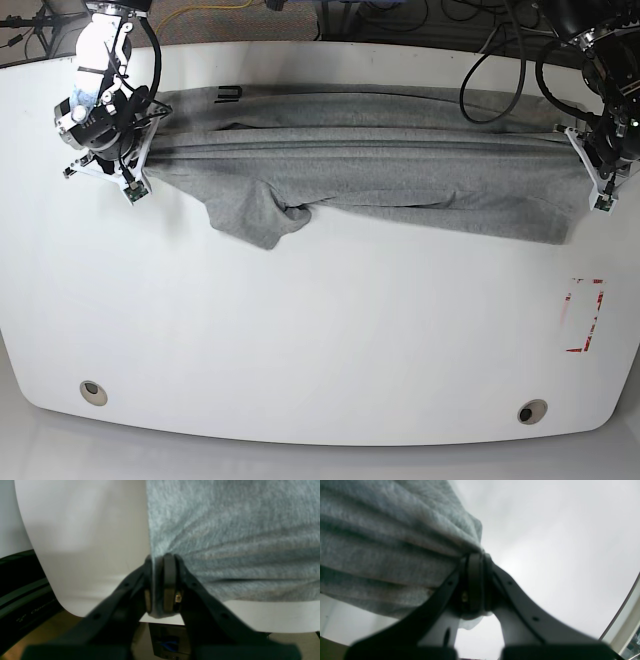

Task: Fold the T-shirt properly
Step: 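Lower the folded hem onto the shirt body with both grippers, then open the left gripper and move it along the shirt side to regrasp, then grasp the shirt side edge with the left gripper, right gripper holding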

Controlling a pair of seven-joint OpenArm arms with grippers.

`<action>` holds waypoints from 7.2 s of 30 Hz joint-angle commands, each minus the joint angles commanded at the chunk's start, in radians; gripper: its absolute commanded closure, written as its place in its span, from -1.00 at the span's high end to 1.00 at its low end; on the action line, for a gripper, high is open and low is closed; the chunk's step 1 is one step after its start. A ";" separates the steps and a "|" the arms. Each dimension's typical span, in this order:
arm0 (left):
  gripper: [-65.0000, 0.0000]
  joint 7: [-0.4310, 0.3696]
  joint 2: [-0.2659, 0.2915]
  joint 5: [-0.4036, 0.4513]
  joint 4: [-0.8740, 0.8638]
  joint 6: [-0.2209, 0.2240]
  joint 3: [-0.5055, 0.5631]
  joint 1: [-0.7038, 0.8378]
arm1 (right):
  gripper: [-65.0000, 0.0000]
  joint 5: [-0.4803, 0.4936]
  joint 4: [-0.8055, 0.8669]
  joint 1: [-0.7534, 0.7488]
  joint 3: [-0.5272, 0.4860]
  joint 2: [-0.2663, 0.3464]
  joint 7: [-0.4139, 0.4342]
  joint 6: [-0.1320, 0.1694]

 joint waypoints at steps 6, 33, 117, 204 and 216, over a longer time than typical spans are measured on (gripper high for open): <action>-0.87 0.002 0.000 -0.003 0.005 0.000 0.000 -0.005 | -1.00 0.000 0.000 0.003 0.000 0.000 0.002 0.000; -0.87 -0.015 0.006 0.002 -0.164 0.000 0.032 -0.454 | -1.00 -0.009 -0.132 0.284 -0.008 -0.006 0.008 0.000; 0.30 -0.804 -0.031 -0.006 -1.025 0.262 0.241 -0.535 | -1.00 0.000 -0.531 0.437 -0.008 -0.021 0.255 0.000; 0.03 -0.845 -0.029 0.092 -1.135 0.268 0.253 -0.623 | -1.00 0.000 -0.531 0.437 -0.008 -0.049 0.255 0.000; -0.23 -0.881 -0.021 0.091 -1.244 0.265 0.253 -0.671 | -1.00 0.000 -0.532 0.437 -0.009 -0.055 0.255 0.000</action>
